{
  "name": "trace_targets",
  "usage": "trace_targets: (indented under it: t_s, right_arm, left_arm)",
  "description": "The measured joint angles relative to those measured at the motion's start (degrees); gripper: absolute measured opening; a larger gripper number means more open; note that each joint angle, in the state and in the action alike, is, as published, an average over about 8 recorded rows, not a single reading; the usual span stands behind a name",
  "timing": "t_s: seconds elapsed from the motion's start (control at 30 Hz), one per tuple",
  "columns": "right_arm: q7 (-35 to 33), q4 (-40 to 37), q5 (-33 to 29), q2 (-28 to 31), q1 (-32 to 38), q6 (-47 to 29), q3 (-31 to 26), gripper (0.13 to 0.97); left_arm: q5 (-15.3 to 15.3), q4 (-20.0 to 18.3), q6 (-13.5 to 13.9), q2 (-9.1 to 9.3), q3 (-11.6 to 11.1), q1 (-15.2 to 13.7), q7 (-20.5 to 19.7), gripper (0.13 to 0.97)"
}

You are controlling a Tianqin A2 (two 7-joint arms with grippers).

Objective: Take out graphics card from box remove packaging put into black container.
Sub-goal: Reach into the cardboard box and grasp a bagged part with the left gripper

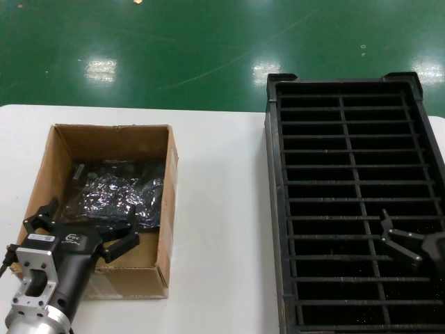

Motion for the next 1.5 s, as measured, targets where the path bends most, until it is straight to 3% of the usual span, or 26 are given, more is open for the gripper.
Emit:
trace_targets:
  t_s: [0.5,0.63,0.77,0.87,1.0,1.13,1.3,1.5]
  right_arm:
    - [0.0,0.0,0.0,0.0,0.0,0.0,0.0,0.966]
    - [0.0,0.0,0.0,0.0,0.0,0.0,0.0,0.966]
    - [0.0,0.0,0.0,0.0,0.0,0.0,0.0,0.966]
    - [0.0,0.0,0.0,0.0,0.0,0.0,0.0,0.966]
    - [0.0,0.0,0.0,0.0,0.0,0.0,0.0,0.966]
    - [0.0,0.0,0.0,0.0,0.0,0.0,0.0,0.966]
    - [0.0,0.0,0.0,0.0,0.0,0.0,0.0,0.966]
    - [0.0,0.0,0.0,0.0,0.0,0.0,0.0,0.966]
  left_arm:
    - [0.06,-0.09,0.08,-0.36,0.12,-0.03,0.06,0.966]
    - [-0.11,-0.45,-0.32,-3.14,1.51,-0.64,0.29,0.966]
    - [0.73,-0.16,0.42,-8.44,3.49,-2.93,1.44,0.966]
    - [2.71,1.91,2.85,-12.07,4.32,-6.47,4.57,0.966]
    - [6.52,7.95,7.81,-15.61,6.02,-13.88,11.27,0.966]
    - [11.65,15.96,14.06,-18.08,10.05,-22.43,16.27,0.966]
    - [17.91,25.23,22.43,-19.62,16.12,-31.07,18.81,0.966]
    - [22.19,31.78,29.52,-19.75,20.74,-37.12,20.76,0.961]
